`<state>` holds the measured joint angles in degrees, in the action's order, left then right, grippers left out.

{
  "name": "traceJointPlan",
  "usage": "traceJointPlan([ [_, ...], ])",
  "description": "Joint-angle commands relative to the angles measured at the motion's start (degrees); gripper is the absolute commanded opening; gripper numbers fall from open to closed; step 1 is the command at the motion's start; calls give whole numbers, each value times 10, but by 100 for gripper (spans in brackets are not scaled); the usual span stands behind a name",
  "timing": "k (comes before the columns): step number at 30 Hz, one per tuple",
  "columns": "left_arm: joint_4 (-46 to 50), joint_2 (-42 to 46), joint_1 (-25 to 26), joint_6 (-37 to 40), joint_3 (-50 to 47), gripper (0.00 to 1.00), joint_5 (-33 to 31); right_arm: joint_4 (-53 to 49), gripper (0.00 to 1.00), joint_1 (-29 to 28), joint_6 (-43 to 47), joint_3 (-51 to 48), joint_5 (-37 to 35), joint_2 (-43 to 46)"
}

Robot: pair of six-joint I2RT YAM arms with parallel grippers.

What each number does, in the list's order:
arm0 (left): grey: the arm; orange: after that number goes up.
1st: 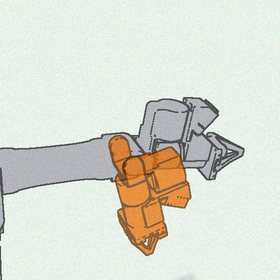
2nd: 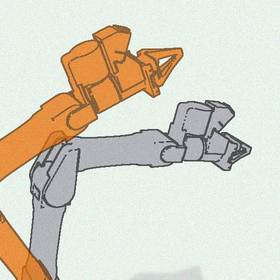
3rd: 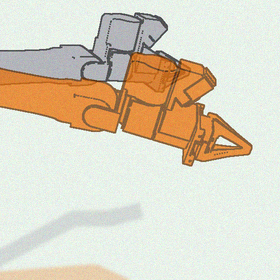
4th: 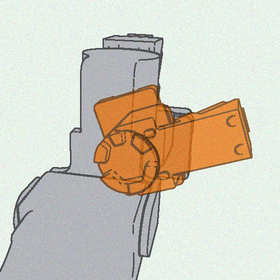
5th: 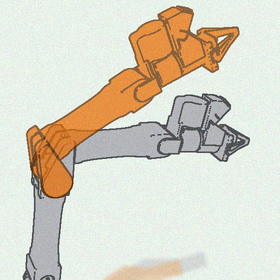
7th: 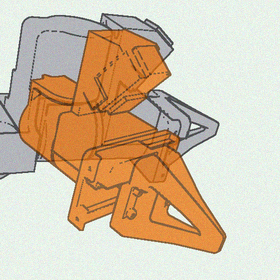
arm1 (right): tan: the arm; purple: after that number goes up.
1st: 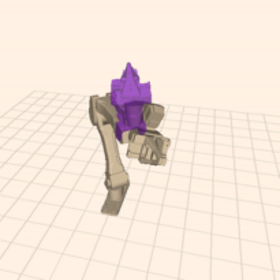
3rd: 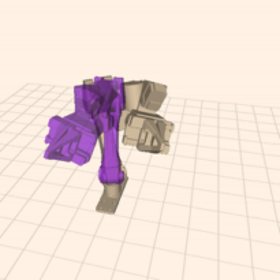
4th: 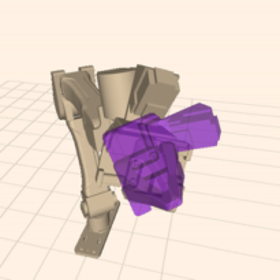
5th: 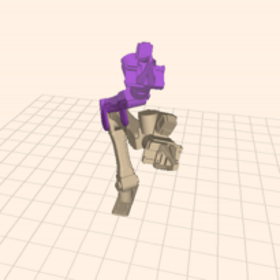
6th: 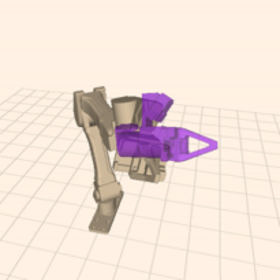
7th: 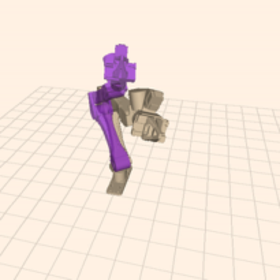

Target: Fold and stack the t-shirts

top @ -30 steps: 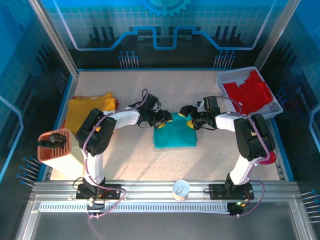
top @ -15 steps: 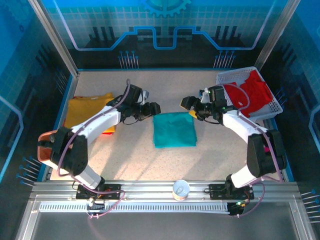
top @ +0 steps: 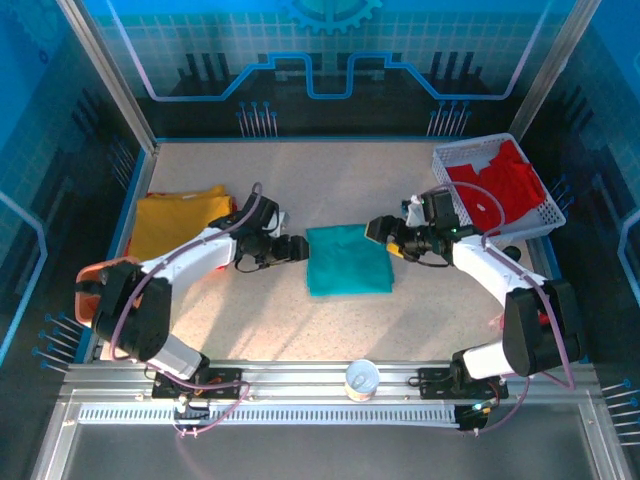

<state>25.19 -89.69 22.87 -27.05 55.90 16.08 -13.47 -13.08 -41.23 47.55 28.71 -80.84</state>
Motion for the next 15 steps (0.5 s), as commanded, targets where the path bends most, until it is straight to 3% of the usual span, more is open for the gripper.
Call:
traceJointPlan([
  [1, 11, -50, -4, -9, 27, 70, 3, -11, 91, -1, 8, -21, -4, 29],
  [9, -7, -139, 18, -40, 72, 56, 28, -30, 91, 2, 24, -31, -11, 40],
  [15, -22, -166, 44, -60, 97, 54, 41, -16, 91, 1, 17, -41, -3, 34],
])
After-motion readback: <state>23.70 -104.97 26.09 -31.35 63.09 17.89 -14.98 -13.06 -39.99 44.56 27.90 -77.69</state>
